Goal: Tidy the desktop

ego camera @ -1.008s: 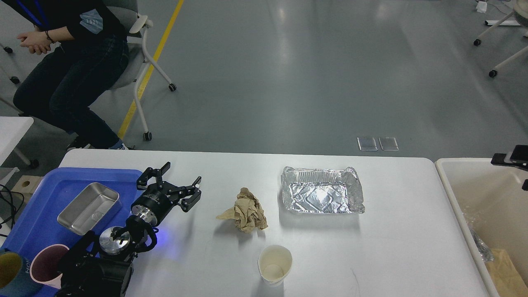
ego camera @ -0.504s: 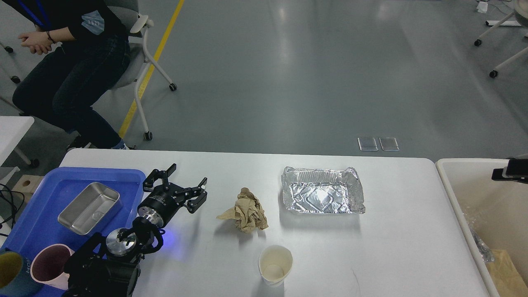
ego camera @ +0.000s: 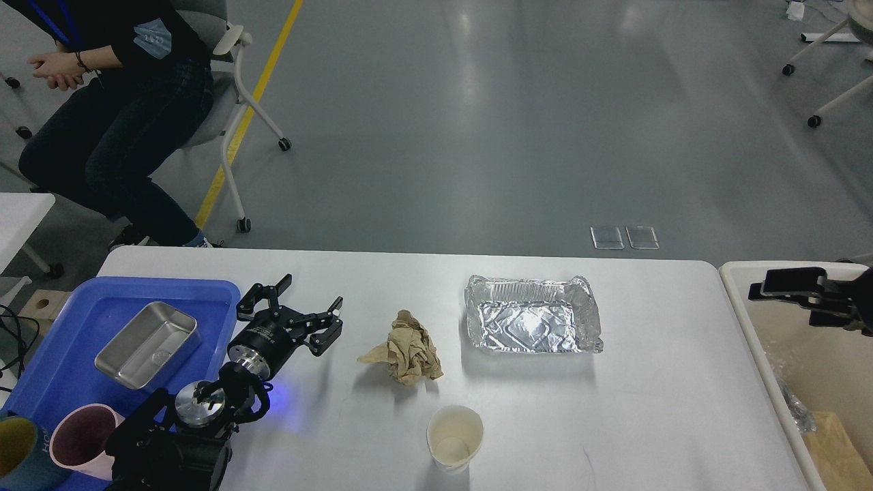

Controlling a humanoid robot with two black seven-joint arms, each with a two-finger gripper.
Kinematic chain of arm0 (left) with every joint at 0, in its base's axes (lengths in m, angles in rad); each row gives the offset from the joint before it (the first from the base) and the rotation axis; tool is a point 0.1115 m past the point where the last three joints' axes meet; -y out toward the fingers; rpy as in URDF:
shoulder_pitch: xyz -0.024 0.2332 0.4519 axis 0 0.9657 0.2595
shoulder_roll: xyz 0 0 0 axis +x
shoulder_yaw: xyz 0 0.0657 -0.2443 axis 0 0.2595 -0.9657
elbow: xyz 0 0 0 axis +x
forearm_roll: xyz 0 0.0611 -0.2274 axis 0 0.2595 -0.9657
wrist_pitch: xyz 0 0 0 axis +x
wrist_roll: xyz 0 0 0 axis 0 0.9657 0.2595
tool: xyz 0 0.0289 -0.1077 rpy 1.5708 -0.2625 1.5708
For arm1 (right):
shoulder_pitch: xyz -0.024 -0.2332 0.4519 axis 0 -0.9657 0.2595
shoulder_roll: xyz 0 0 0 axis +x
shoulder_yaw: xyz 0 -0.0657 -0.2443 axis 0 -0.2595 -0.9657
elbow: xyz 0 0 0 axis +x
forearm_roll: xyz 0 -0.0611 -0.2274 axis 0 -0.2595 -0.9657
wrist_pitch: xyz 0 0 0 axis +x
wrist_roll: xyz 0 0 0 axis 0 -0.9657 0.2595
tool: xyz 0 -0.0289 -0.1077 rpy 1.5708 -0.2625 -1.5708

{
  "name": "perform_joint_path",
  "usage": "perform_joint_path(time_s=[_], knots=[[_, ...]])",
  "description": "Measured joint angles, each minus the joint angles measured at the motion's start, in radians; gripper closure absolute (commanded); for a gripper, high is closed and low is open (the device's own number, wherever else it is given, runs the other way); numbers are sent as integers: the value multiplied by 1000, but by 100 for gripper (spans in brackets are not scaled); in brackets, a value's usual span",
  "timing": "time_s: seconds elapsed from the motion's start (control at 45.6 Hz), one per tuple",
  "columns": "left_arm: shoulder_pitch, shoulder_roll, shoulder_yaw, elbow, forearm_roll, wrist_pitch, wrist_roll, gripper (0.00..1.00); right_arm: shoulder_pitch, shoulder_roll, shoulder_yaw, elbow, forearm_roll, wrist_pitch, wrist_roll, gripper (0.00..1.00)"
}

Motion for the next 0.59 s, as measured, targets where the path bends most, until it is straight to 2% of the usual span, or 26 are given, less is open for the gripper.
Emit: perform_joint_path(time_s=[0.175,0.592], knots=[[19,10,-8,0,0,0,0,0,118,53,-144,-51,-10,0,0,0],[30,15,-9,0,0,-1,0,0,170,233,-285,-57,-176,0,3,0]])
